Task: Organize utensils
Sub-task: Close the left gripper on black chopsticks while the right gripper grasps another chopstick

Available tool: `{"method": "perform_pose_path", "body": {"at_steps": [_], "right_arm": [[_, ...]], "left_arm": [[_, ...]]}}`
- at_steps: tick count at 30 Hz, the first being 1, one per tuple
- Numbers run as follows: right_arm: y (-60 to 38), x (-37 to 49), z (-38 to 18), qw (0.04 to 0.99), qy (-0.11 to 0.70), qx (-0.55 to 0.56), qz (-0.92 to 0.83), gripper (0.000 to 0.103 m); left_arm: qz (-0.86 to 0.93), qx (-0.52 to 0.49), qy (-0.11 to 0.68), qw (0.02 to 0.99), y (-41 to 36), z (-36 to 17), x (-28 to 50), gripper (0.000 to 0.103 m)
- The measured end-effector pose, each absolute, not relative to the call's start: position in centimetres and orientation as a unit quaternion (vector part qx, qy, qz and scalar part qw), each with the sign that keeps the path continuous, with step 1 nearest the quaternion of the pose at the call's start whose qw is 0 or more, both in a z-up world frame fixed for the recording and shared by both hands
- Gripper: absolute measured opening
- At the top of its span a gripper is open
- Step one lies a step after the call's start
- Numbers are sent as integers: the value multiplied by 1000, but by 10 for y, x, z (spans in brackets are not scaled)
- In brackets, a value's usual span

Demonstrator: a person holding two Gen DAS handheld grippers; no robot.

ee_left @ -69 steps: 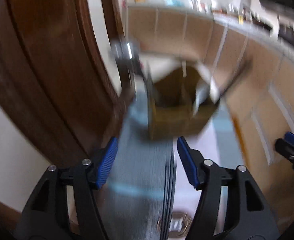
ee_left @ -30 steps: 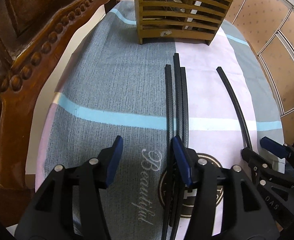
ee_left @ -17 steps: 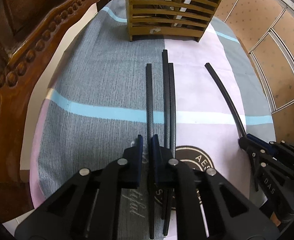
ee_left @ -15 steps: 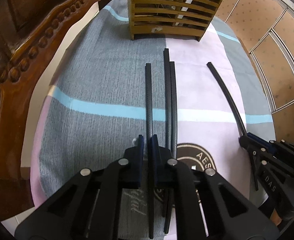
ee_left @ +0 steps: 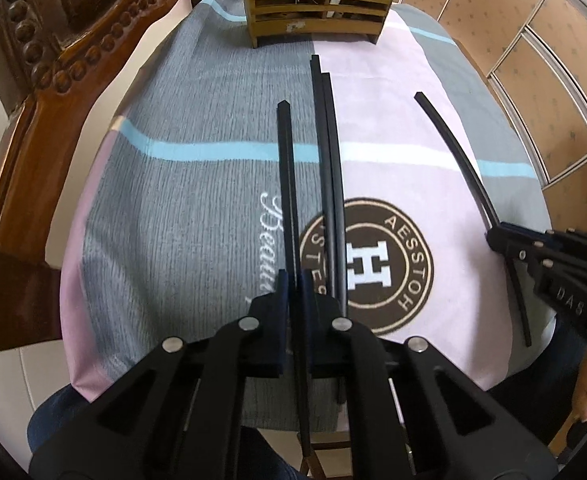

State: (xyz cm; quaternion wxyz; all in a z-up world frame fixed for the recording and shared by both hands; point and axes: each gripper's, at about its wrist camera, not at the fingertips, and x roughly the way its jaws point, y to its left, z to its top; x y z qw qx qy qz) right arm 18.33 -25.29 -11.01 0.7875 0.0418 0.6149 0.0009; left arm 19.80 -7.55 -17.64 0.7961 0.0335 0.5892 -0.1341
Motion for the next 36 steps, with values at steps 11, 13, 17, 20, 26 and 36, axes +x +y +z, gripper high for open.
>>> {"method": "perform_pose_path", "body": {"at_steps": [11,13,17,20,26,36], "right_arm": [[-246,191,-113,789,613,30,-6,21],[-246,191,-113,790,612,27,-6,21],[-246,190,-113,790,612,26,3,7],[-246,188,-112,787,616,27,13,7],[-249,186,-110,783,621,24,29,9],[-256,224,-92,800,600,19,2,20]], "left_arm": [[-132,29,592,795,-77,-182,205,8],[-134,27,592,794,-76,-180,202,6],[-140,8,596,791,-67,-180,199,6],[-144,2,600,787,-61,-180,190,6],[-138,11,603,786,-60,-180,185,6],[-131,29,603,787,-92,-181,270,20]]}}
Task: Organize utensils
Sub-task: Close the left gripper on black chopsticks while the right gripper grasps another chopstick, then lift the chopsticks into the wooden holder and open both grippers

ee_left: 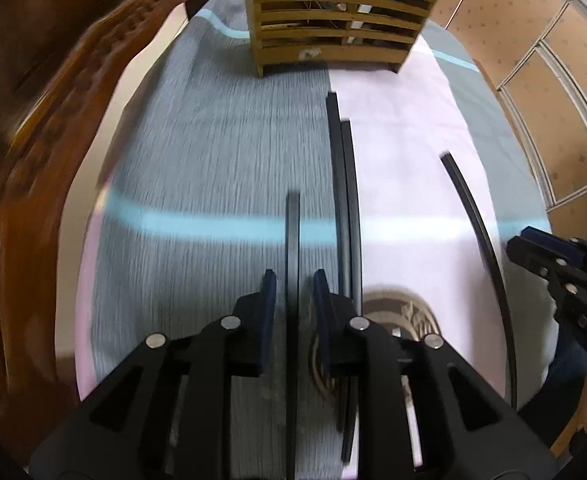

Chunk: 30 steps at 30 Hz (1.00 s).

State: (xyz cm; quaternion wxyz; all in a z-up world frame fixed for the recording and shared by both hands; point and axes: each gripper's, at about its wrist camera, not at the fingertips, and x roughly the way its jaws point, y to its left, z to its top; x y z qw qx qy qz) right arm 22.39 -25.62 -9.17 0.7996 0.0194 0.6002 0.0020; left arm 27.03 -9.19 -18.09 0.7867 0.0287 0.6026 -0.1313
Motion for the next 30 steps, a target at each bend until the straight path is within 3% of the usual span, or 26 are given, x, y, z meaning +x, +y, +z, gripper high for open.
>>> {"method": "perform_pose_path", "body": {"at_steps": [2,6,18,23,24,26,30], "right_arm": [[-257,237,-92,798,602,21,2,20],[-255,261,-93,791,611,16,7,20],[-229,306,-116,765,643,-42,-8,21],[-225,309,-119,765,641,-52,-10,20],[-224,311,-120,765,642,-51,-7,15],[-221,311,-120,765,642,-48,-1,8],[-223,306,-109,776,629,-37,-6,7]], "left_arm": [[-125,35,609,783,-97,-184,281,21],[-128,36,613,778,-102,-186,292,32],[-139,37,618,773,-99,-186,313,33],[-127,40,618,775,-91,-185,323,15],[-126,41,617,776,-92,-185,326,9],[-125,35,618,775,-90,-184,330,8],[-119,30,601,790,-81,-167,344,7]]}}
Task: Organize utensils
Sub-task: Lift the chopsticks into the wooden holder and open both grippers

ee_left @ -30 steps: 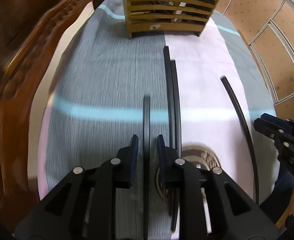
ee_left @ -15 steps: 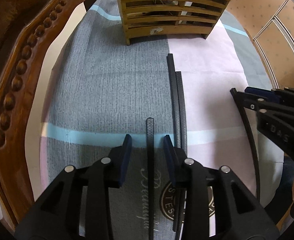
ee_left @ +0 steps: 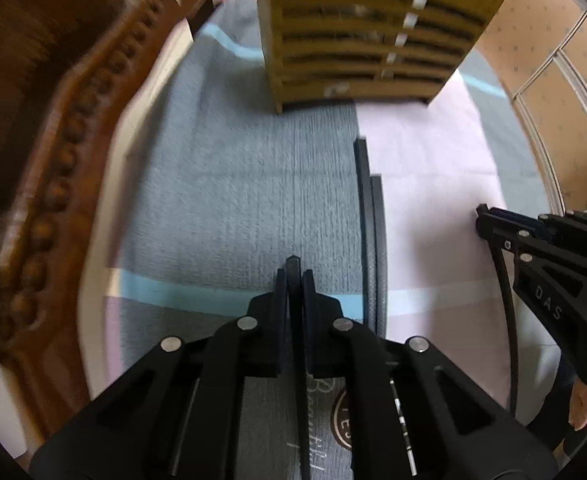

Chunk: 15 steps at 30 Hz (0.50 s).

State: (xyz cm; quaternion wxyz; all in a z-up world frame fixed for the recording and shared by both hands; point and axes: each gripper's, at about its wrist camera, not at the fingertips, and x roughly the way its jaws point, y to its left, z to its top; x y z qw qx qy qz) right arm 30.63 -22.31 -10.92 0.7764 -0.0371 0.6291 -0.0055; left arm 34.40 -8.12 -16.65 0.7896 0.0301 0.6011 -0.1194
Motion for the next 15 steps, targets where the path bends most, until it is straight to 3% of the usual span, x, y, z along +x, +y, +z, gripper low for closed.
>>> {"method": "perform_pose_path", "body": {"at_steps": [15], "right_arm": [[-246,252,57,880,475,4,10,8]], "left_arm": [[-134,-2,430,893,-78,4,297,7]]}}
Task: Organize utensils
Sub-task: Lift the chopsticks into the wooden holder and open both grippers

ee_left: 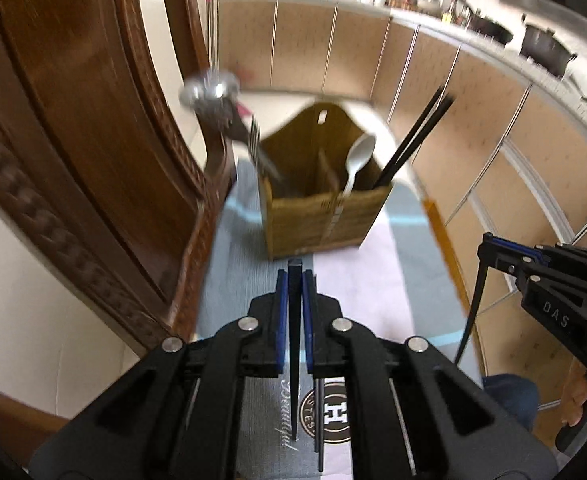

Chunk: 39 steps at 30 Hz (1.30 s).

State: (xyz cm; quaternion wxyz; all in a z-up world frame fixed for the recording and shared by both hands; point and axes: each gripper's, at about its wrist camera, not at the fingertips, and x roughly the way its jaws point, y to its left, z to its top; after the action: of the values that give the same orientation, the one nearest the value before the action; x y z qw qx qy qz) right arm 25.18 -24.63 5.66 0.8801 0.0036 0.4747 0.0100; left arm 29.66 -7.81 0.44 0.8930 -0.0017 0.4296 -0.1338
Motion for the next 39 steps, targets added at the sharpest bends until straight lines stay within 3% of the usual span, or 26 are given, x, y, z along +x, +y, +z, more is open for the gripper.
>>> {"method": "perform_pose_path", "body": {"at_steps": [11,25,39], "right_arm": [[-245,214,118,920,390,8,16,7],[-241,222,107,914,404,12,17,8],[-232,252,205,952,306,27,16,8]], "left_arm": [[-117,-16,378,918,-71,35,263,7],[-118,-24,373,920,-69,41,263,7],[-123,-27,262,957,-73,147,287,7]]}}
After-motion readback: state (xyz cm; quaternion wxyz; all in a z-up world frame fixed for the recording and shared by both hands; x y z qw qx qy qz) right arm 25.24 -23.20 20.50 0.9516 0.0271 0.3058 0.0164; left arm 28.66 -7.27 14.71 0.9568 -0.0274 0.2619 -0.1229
